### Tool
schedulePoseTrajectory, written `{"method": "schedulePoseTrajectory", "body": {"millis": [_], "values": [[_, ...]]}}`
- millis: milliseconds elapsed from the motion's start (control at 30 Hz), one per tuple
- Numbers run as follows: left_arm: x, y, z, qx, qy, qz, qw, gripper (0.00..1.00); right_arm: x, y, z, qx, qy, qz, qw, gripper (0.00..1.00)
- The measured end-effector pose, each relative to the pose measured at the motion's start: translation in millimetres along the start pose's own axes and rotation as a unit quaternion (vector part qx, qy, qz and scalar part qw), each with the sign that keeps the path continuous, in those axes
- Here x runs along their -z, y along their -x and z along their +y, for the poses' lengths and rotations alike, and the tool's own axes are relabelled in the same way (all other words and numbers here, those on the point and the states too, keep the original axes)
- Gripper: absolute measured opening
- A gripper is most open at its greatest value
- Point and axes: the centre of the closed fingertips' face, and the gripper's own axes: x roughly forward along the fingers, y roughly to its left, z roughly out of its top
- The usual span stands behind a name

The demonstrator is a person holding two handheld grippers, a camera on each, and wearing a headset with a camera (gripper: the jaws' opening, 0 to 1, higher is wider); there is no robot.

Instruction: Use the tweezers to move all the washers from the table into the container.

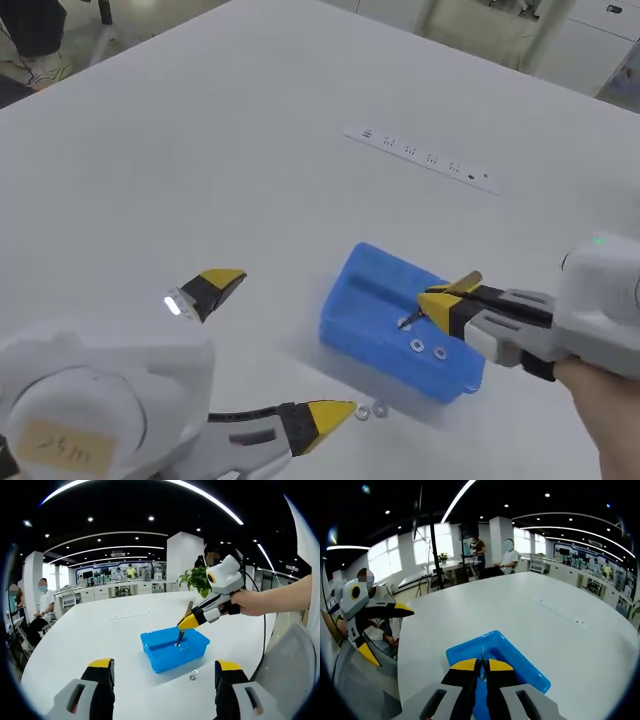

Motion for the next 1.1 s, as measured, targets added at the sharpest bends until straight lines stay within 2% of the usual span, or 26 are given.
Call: {"method": "schedulePoseTrajectory", "body": {"millis": [533, 867, 1100], "values": [[0.2, -0.1, 0.0, 0.000, 0.000, 0.001, 1.0000, 0.84, 18.8, -17.3, -6.0, -0.002, -0.004, 0.033, 0.9994, 0.02], [0.9, -0.1, 0.0, 0.000, 0.000, 0.003, 1.0000, 0.83, 25.6, -20.2, -6.5, -0.001, 0.003, 0.047, 0.9989, 0.02], [1.4, -0.1, 0.0, 0.000, -0.001, 0.004, 1.0000, 0.83, 26.8, -19.2, -7.3, -0.001, -0.005, 0.049, 0.9988, 0.03]]}}
